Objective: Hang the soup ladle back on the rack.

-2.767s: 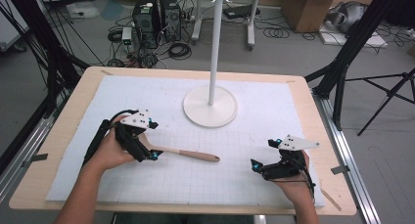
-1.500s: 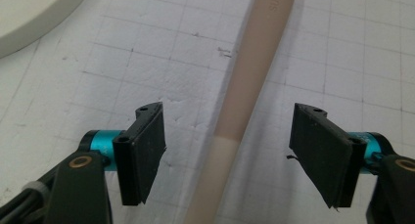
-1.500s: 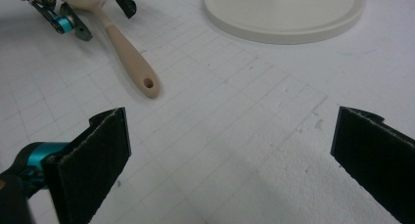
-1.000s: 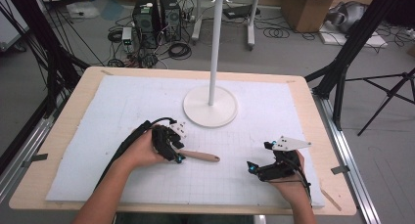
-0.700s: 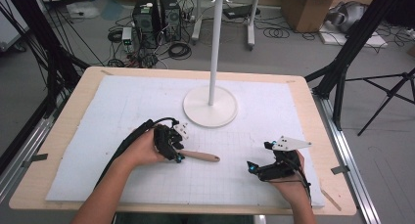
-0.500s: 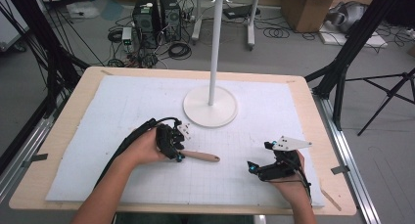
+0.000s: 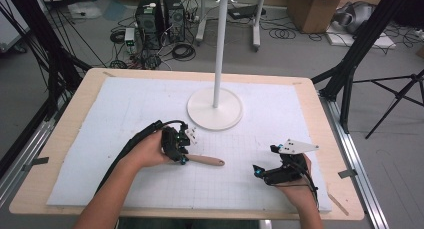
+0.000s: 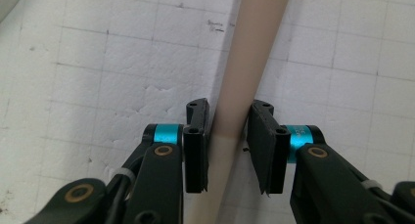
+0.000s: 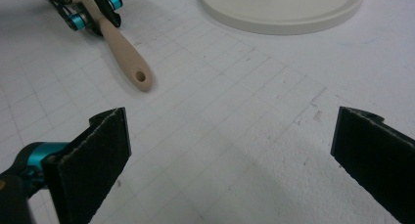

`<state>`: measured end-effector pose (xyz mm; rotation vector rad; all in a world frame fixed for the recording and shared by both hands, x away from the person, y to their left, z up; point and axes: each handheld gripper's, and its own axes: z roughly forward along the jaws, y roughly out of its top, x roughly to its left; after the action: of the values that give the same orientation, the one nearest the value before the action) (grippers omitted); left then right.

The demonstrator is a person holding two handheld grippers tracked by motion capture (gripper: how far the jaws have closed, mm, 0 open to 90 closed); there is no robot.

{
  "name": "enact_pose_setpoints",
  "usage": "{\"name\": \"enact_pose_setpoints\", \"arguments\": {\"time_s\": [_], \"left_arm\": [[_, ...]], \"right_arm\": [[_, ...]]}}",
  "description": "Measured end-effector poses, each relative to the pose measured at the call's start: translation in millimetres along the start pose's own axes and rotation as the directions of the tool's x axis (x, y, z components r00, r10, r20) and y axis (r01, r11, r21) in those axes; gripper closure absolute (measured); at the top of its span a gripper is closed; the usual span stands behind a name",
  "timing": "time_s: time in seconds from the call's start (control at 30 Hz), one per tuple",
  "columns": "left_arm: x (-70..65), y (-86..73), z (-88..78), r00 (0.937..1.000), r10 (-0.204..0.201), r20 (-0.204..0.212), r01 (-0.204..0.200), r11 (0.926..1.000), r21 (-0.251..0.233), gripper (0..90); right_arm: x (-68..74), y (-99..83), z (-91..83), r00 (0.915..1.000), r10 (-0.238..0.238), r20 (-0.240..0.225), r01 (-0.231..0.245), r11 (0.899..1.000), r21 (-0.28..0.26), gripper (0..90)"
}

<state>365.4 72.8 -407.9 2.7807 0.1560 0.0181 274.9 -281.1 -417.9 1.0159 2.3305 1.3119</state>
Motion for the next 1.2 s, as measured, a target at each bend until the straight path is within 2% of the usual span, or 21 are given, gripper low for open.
{"name": "enact_pose_setpoints", "arguments": {"time_s": [0.1,0.13,0.37,0.4,0.47,0.57,0.67,0.7,0.73,0.77,0.8,0.83,0.87,0.93,0.97,1.0,1.03,1.1,1.13,1.17,1.2], "left_arm": [[-1.3,0.1,-0.2,0.9999,0.010,-0.003,-0.010,0.9999,0.002,70.2],[-1.9,0.0,-0.3,0.9996,0.027,-0.005,-0.027,0.9996,0.001,70.6],[-4.3,-0.5,-0.6,0.9995,0.032,-0.009,-0.032,0.9992,-0.023,76.0],[-3.3,-0.6,-2.5,0.9995,-0.029,-0.011,0.028,0.9980,-0.056,76.2],[-2.8,-2.0,-5.5,0.9996,-0.026,0.006,0.027,0.9970,-0.073,76.2],[-2.5,-3.3,-8.6,0.9995,-0.031,0.003,0.031,0.9958,-0.087,76.3],[-2.0,-6.4,-16.5,0.9990,-0.045,-0.003,0.045,0.9900,-0.134,76.3],[-2.0,-6.4,-16.5,0.9990,-0.045,-0.003,0.045,0.9900,-0.134,76.3],[-1.0,-9.0,-20.9,0.9983,-0.056,0.014,0.058,0.9834,-0.172,76.2],[-1.0,-9.0,-20.9,0.9983,-0.056,0.014,0.058,0.9834,-0.172,76.3],[0.0,-12.1,-26.7,0.9976,-0.062,0.031,0.068,0.9757,-0.208,76.3],[0.0,-12.1,-26.7,0.9976,-0.062,0.031,0.068,0.9757,-0.208,76.3],[-0.2,-15.1,-32.4,0.9971,-0.068,0.032,0.074,0.9643,-0.254,76.3],[-0.5,-18.4,-38.3,0.9955,-0.086,0.040,0.094,0.9482,-0.303,76.4],[-0.5,-18.4,-38.3,0.9955,-0.086,0.040,0.094,0.9482,-0.303,76.5],[0.2,-21.2,-45.0,0.9947,-0.091,0.047,0.101,0.9379,-0.332,76.5],[0.2,-21.2,-45.0,0.9947,-0.091,0.047,0.101,0.9379,-0.332,76.5],[0.0,-24.1,-51.9,0.9938,-0.099,0.050,0.110,0.9218,-0.372,76.6],[-0.1,-26.0,-57.8,0.9933,-0.103,0.051,0.115,0.9105,-0.397,76.6],[-0.1,-26.0,-57.8,0.9933,-0.103,0.051,0.115,0.9105,-0.397,76.6],[0.0,-28.4,-63.1,0.9926,-0.104,0.063,0.121,0.8945,-0.430,76.6]], "right_arm": [[-0.2,-0.2,0.2,1.0000,-0.004,-0.001,0.004,1.000,0.002,0.4],[-0.3,-0.4,0.3,0.9999,-0.011,-0.005,0.011,1.000,-0.005,0.4],[-0.9,-0.9,-0.3,1.0000,-0.006,-0.005,0.006,1.000,-0.006,0.4],[-0.7,-1.0,0.0,1.0000,-0.005,-0.005,0.005,1.000,-0.004,0.4],[-0.2,-0.9,0.4,1.0000,-0.004,-0.006,0.004,1.000,-0.003,0.4],[-0.3,-0.9,0.2,1.0000,-0.005,-0.004,0.005,1.000,-0.006,0.4],[-0.7,-1.1,0.0,1.0000,-0.002,-0.008,0.002,1.000,-0.006,0.4],[-0.7,-1.1,0.0,1.0000,-0.002,-0.008,0.002,1.000,-0.006,0.4],[-0.6,-1.2,0.3,1.0000,-0.006,-0.006,0.006,1.000,-0.005,0.4],[-0.6,-1.2,0.3,1.0000,-0.006,-0.006,0.006,1.000,-0.005,0.4],[-0.2,-1.1,0.8,1.0000,-0.005,-0.008,0.005,1.000,-0.005,0.4],[-0.2,-1.1,0.8,1.0000,-0.005,-0.008,0.005,1.000,-0.005,0.4],[-0.2,-1.0,1.0,0.9999,-0.010,-0.007,0.010,1.000,-0.009,0.4],[0.2,-1.0,1.1,0.9999,-0.008,-0.008,0.008,1.000,-0.006,0.4],[0.2,-1.0,1.1,0.9999,-0.008,-0.008,0.008,1.000,-0.006,0.4],[0.4,-1.0,1.2,0.9999,-0.008,-0.006,0.008,1.000,-0.007,0.4],[0.4,-1.0,1.2,0.9999,-0.008,-0.006,0.008,1.000,-0.007,0.4],[0.7,-0.8,1.2,0.9999,-0.008,-0.007,0.007,1.000,-0.009,0.4],[0.9,-0.7,1.4,0.9999,-0.009,-0.007,0.009,1.000,-0.009,0.4],[0.9,-0.7,1.4,0.9999,-0.009,-0.007,0.009,1.000,-0.009,0.4],[0.9,-0.7,2.0,0.9999,-0.012,-0.007,0.012,1.000,-0.009,0.4]]}}
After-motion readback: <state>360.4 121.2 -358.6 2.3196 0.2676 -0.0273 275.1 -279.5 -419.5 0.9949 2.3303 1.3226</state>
